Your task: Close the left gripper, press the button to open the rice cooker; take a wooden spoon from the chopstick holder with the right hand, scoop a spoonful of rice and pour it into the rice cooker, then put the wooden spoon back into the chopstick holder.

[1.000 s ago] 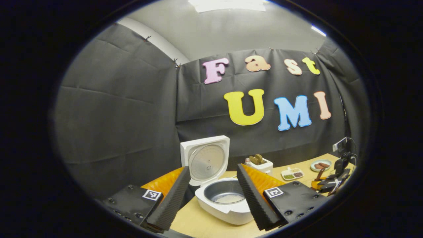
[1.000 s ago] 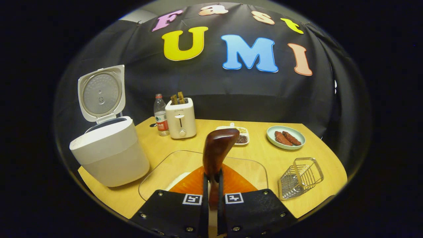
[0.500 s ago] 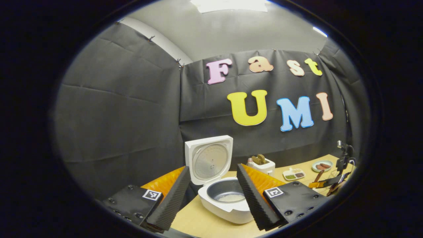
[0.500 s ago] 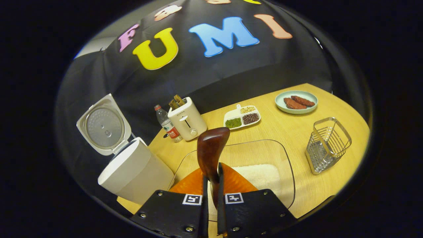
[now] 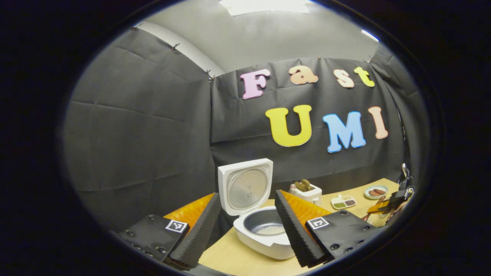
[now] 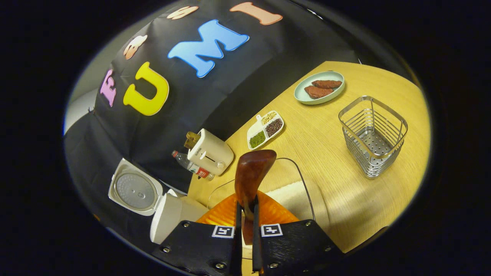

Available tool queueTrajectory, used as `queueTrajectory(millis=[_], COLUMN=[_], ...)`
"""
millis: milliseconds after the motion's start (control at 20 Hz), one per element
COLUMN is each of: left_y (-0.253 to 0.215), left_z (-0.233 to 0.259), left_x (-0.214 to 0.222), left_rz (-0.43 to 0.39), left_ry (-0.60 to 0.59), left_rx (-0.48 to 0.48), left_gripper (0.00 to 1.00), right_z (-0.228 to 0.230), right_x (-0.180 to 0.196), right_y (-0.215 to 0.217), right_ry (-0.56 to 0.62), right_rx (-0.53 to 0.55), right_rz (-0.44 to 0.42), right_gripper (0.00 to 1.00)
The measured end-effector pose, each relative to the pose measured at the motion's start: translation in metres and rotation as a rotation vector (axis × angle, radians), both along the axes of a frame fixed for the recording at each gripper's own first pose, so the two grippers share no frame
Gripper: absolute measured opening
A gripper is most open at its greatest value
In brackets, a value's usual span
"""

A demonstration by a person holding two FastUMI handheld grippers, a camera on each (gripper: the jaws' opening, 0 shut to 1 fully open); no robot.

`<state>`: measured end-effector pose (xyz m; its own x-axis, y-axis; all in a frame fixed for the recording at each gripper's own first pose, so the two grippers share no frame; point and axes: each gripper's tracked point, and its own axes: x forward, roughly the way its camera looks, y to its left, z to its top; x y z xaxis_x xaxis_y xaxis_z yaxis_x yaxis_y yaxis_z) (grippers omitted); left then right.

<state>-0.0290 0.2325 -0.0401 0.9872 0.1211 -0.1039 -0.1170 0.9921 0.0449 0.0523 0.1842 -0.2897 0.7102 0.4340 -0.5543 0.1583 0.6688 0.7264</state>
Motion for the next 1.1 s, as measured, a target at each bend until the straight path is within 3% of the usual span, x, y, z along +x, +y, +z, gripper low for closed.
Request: queueTrajectory(millis=[200,500,1100], left_y=[-0.005,-0.006,0.023], left_z=[0.007,-0.003,-0.018], left_x=[0.004,0.002,-0.014], left_rz=[-0.02,-0.025,0.035], left_ry=[-0.01,-0.006,0.01], left_rx=[0.012,-0.022,-0.072], left_gripper=[0.94,0.97,0.95], right_z=[0.019,0.056,0.133], right_x=[0.01,0.015,0.033], right_y=[-0.001,0.022,0.102], right_ry=[0.006,0.0,-0.082], right_rx=[0.144,0.291,0.379], right_rz=[-0.054,-0.033,0.086], right_gripper=[0.11,0.11,0.1])
